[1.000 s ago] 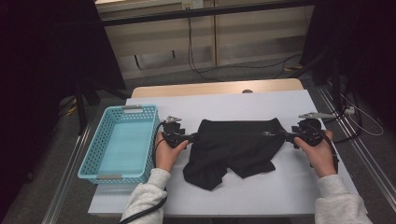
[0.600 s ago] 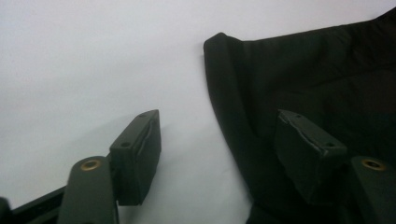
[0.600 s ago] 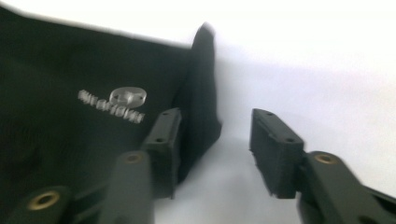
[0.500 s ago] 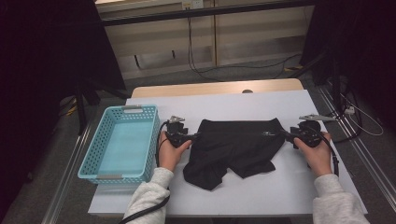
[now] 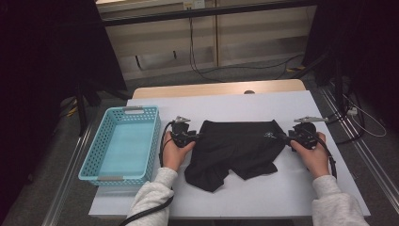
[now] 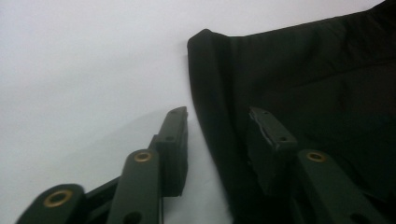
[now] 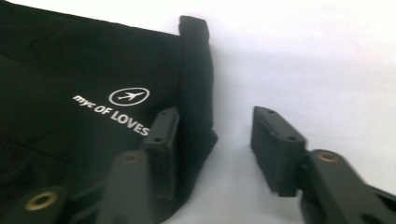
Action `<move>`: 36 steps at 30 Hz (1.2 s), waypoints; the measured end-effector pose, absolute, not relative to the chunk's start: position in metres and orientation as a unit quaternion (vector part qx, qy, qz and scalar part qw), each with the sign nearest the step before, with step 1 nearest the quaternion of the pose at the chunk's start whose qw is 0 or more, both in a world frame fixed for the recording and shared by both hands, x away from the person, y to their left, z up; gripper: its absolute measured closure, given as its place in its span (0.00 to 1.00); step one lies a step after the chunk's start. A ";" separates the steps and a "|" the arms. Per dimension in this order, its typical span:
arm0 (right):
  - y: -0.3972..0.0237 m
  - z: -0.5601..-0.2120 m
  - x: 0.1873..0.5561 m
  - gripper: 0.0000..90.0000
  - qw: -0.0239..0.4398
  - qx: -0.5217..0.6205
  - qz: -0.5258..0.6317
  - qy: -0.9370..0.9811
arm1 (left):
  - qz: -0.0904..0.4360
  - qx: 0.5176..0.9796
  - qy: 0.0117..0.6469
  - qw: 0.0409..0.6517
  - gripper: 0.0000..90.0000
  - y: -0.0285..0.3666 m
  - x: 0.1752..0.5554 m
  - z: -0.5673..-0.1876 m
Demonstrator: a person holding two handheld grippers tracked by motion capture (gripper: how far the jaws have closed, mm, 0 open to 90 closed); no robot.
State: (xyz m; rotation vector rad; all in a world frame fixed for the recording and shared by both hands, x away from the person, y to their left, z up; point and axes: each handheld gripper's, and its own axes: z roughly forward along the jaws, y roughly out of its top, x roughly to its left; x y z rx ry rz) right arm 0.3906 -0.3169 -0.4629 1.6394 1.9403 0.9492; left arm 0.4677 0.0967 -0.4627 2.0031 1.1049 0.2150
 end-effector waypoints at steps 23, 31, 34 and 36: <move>-0.329 -0.437 0.376 0.93 0.169 0.598 0.449 0.642 | 0.060 0.757 0.453 0.468 0.96 0.115 0.461 -0.432; -0.321 -0.426 0.373 0.93 0.178 0.572 0.466 0.651 | 0.067 0.740 0.452 0.494 0.96 0.128 0.456 -0.415; -0.320 -0.424 0.373 0.93 0.182 0.567 0.465 0.655 | 0.067 0.740 0.452 0.494 0.96 0.130 0.455 -0.414; -0.319 -0.423 0.373 0.93 0.182 0.563 0.470 0.655 | 0.068 0.740 0.453 0.493 0.96 0.131 0.455 -0.414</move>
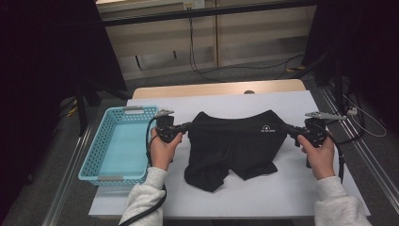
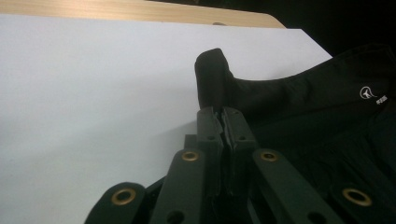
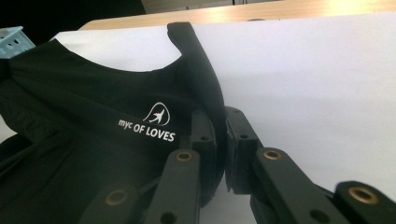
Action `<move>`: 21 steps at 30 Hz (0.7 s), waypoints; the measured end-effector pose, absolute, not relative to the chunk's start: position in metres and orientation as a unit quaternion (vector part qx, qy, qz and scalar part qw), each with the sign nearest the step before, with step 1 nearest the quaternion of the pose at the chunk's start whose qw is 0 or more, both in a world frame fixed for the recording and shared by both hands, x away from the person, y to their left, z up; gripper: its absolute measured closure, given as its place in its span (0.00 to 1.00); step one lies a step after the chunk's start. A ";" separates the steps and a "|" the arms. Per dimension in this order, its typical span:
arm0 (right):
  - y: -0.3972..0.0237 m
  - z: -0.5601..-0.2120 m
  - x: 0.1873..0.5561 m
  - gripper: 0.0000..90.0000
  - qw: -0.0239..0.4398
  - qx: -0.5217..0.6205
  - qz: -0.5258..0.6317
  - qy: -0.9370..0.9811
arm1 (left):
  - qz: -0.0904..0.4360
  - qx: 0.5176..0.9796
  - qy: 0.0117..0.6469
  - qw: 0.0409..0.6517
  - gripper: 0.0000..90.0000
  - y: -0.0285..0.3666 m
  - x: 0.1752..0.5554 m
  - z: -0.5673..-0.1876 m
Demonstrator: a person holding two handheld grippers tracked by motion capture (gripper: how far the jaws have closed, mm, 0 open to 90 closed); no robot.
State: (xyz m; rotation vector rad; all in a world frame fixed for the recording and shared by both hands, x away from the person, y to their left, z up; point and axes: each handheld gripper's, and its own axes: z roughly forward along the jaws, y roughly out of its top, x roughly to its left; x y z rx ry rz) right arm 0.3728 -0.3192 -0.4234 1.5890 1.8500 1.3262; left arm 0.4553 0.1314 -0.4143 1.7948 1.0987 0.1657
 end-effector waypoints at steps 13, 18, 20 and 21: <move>-0.317 -0.420 0.373 0.93 0.177 0.556 0.479 0.656 | 0.060 0.734 0.456 0.500 0.97 0.137 0.456 -0.408; -0.315 -0.416 0.373 0.94 0.180 0.553 0.478 0.658 | 0.057 0.726 0.458 0.509 0.96 0.137 0.457 -0.403; -0.314 -0.413 0.373 0.94 0.188 0.549 0.474 0.663 | 0.051 0.726 0.464 0.506 0.97 0.138 0.458 -0.402; -0.313 -0.411 0.372 0.94 0.189 0.548 0.474 0.662 | 0.051 0.727 0.463 0.505 0.97 0.139 0.458 -0.401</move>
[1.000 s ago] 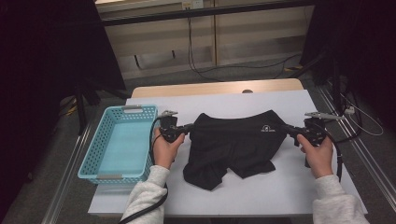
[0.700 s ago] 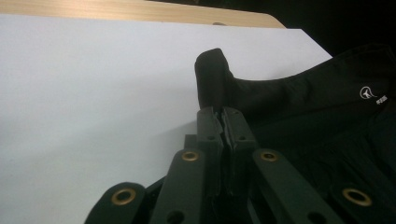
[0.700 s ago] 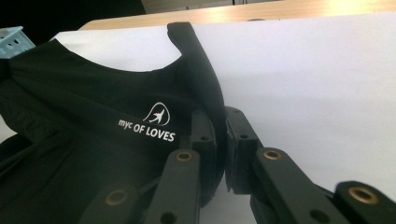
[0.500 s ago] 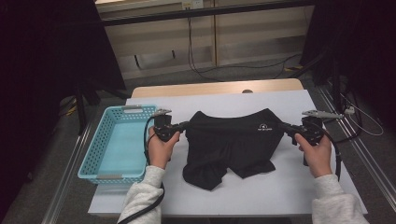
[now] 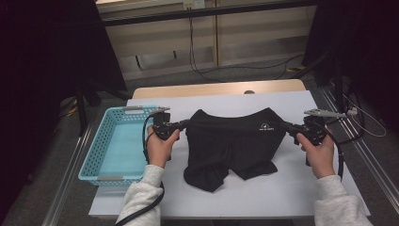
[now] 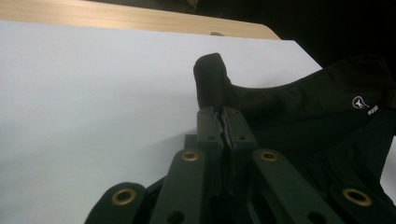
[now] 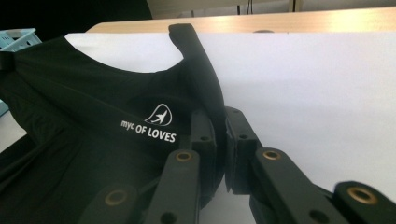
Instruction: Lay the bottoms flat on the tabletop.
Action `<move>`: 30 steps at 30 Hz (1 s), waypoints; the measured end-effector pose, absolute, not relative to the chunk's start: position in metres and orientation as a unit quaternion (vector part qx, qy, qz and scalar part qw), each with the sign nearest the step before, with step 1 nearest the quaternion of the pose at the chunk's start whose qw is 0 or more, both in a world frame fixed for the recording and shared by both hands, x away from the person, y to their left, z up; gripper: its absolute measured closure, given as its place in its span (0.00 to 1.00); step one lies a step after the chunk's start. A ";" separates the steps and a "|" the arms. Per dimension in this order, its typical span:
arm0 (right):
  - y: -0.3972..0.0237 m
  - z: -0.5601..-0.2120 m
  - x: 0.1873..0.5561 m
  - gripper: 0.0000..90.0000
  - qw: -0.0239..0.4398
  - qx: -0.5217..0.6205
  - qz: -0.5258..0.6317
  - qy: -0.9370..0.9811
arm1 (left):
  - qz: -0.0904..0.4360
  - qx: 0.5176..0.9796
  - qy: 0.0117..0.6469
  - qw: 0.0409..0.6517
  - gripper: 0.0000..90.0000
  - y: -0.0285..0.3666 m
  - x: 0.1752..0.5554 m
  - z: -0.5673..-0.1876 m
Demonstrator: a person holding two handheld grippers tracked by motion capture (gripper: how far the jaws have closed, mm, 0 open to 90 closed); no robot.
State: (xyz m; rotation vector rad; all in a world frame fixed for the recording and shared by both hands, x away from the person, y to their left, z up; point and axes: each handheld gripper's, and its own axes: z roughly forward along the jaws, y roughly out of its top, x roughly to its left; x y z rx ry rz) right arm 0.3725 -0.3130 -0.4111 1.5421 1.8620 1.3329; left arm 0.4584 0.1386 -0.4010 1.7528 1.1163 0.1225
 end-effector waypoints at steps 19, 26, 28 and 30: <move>-0.315 -0.395 0.364 0.93 0.195 0.533 0.490 0.662 | 0.072 0.726 0.453 0.512 0.97 0.137 0.455 -0.369; -0.312 -0.388 0.384 0.93 0.203 0.534 0.475 0.670 | 0.068 0.722 0.465 0.508 0.97 0.136 0.479 -0.367; -0.310 -0.387 0.393 0.93 0.204 0.534 0.467 0.675 | 0.064 0.722 0.468 0.506 0.97 0.138 0.489 -0.368; -0.308 -0.384 0.407 0.93 0.205 0.534 0.457 0.682 | 0.065 0.721 0.474 0.502 0.97 0.138 0.501 -0.368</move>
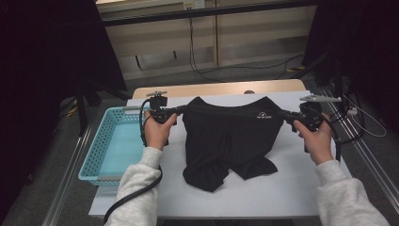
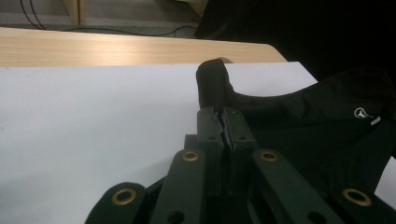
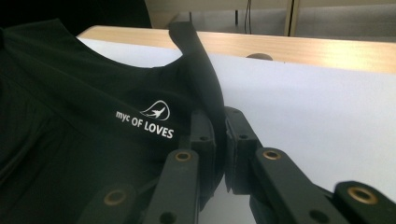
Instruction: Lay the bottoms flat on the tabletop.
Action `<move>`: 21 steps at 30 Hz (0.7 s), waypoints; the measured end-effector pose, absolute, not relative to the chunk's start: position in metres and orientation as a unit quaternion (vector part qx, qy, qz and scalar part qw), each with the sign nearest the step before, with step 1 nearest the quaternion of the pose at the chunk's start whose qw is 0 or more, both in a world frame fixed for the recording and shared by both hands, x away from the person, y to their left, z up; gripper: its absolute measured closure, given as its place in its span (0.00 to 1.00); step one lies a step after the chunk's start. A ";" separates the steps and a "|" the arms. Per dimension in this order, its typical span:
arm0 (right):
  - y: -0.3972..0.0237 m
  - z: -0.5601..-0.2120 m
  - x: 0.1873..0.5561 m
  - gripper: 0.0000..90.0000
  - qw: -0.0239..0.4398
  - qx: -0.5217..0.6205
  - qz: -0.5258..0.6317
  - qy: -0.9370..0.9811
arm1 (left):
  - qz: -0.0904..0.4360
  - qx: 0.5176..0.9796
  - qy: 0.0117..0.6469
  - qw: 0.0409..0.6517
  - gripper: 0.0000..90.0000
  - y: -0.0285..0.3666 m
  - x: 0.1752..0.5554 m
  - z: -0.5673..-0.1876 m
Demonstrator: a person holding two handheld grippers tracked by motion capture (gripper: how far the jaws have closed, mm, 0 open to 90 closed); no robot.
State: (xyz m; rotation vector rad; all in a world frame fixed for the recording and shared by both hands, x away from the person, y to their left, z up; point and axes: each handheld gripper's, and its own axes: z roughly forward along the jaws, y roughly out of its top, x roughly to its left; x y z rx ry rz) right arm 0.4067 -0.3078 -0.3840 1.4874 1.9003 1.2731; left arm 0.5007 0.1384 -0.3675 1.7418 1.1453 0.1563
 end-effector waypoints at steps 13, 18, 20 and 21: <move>-0.290 -0.376 0.492 0.51 0.225 0.565 0.420 0.673 | 0.137 0.724 0.472 0.484 0.43 0.115 0.542 -0.368; -0.290 -0.409 0.452 0.47 0.199 0.555 0.405 0.699 | 0.113 0.751 0.459 0.461 0.31 0.104 0.517 -0.395; -0.290 -0.417 0.431 0.44 0.196 0.546 0.399 0.710 | 0.106 0.758 0.451 0.459 0.28 0.102 0.507 -0.400; -0.290 -0.420 0.421 0.43 0.196 0.542 0.396 0.715 | 0.109 0.761 0.446 0.458 0.28 0.101 0.502 -0.402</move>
